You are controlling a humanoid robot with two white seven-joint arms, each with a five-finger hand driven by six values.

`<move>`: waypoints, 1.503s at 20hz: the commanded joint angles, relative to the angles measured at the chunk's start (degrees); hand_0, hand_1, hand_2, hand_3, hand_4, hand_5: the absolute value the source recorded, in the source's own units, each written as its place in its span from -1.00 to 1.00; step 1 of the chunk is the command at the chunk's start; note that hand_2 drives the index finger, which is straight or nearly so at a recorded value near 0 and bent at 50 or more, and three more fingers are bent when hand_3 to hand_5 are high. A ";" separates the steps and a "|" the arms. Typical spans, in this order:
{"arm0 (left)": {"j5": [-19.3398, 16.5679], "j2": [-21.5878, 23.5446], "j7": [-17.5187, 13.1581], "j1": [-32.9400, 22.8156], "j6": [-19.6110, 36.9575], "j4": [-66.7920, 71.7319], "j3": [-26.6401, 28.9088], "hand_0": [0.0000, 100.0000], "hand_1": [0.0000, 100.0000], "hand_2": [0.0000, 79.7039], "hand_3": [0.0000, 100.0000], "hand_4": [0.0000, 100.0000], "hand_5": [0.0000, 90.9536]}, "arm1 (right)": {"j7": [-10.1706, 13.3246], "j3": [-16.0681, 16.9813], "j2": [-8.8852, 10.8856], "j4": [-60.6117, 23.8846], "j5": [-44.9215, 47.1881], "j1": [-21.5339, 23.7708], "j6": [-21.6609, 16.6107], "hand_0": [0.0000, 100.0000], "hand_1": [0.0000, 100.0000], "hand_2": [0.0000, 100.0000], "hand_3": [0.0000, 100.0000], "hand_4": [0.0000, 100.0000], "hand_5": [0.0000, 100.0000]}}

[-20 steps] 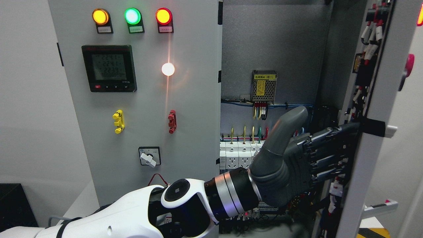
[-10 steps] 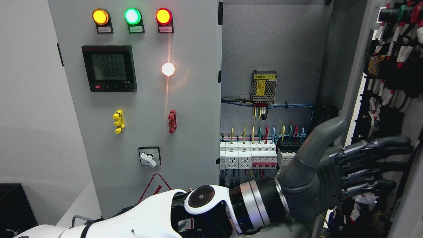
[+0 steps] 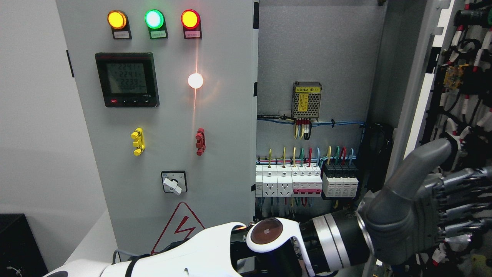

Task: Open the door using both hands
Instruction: 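Extend the left arm to swing the button door wide open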

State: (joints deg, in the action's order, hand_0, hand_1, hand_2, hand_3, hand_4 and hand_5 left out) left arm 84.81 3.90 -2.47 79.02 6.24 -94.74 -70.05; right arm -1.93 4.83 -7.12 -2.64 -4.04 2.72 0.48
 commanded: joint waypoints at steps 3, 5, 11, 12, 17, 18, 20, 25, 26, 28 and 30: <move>-0.08 -9.08 -0.08 0.34 0.00 8.34 -0.17 -1.00 -1.00 -1.00 -1.00 -1.00 -1.00 | 0.00 0.00 0.00 0.00 0.00 0.00 0.04 -1.00 -1.00 -1.00 -1.00 -1.00 -1.00; -0.08 -9.53 -0.17 0.52 0.00 8.26 -0.17 -1.00 -1.00 -1.00 -1.00 -1.00 -1.00 | 0.00 0.00 0.00 0.00 0.00 0.00 -0.04 -1.00 -1.00 -1.00 -1.00 -1.00 -1.00; -0.17 -10.32 -0.08 1.22 -0.27 8.34 -0.17 -1.00 -1.00 -1.00 -1.00 -1.00 -1.00 | 0.00 0.00 0.00 0.00 0.00 0.00 -0.04 -1.00 -1.00 -1.00 -1.00 -1.00 -1.00; -0.17 -10.41 -0.08 1.31 -0.35 8.34 -0.17 -1.00 -1.00 -1.00 -1.00 -1.00 -1.00 | 0.00 0.00 0.00 0.00 0.00 0.00 0.04 -1.00 -1.00 -1.00 -1.00 -1.00 -1.00; -0.17 -10.49 -0.08 1.84 -0.27 8.78 -0.26 -1.00 -1.00 -1.00 -1.00 -1.00 -1.00 | 0.00 0.00 0.00 0.00 0.00 0.00 0.04 -1.00 -1.00 -1.00 -1.00 -1.00 -1.00; -0.26 -11.02 -0.08 2.01 -0.35 9.22 -0.17 -1.00 -1.00 -1.00 -1.00 -1.00 -1.00 | 0.00 0.00 0.00 0.00 0.00 0.00 -0.04 -1.00 -1.00 -1.00 -1.00 -1.00 -1.00; -0.26 -11.64 0.00 2.10 -0.35 10.18 -0.26 -1.00 -1.00 -1.00 -1.00 -1.00 -1.00 | 0.00 0.00 0.00 0.00 0.00 0.00 -0.04 -1.00 -1.00 -1.00 -1.00 -1.00 -1.00; -0.70 -12.95 0.00 2.63 -0.35 11.33 -0.35 -1.00 -1.00 -1.00 -1.00 -1.00 -1.00 | 0.00 0.00 0.00 0.00 0.00 0.00 -0.04 -1.00 -1.00 -1.00 -1.00 -1.00 -1.00; -0.61 -13.13 0.00 2.72 -0.35 11.68 -0.35 -1.00 -1.00 -1.00 -1.00 -1.00 -1.00 | 0.00 0.00 0.00 0.00 0.00 0.00 -0.04 -1.00 -1.00 -1.00 -1.00 -1.00 -1.00; -0.61 -13.48 0.00 2.98 -0.35 12.56 -0.35 -1.00 -1.00 -1.00 -1.00 -1.00 -1.00 | 0.00 0.00 0.00 0.00 0.00 0.00 0.04 -1.00 -1.00 -1.00 -1.00 -1.00 -1.00; -0.70 -14.18 0.00 2.98 -0.35 12.91 -0.35 -1.00 -1.00 -1.00 -1.00 -1.00 -1.00 | 0.00 0.00 0.00 0.00 0.00 0.00 -0.04 -1.00 -1.00 -1.00 -1.00 -1.00 -1.00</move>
State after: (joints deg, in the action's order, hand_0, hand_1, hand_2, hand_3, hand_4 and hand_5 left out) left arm 84.30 -7.44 -2.54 81.61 5.92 -84.78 -70.33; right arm -1.93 4.83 -7.12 -2.64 -4.04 2.73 0.48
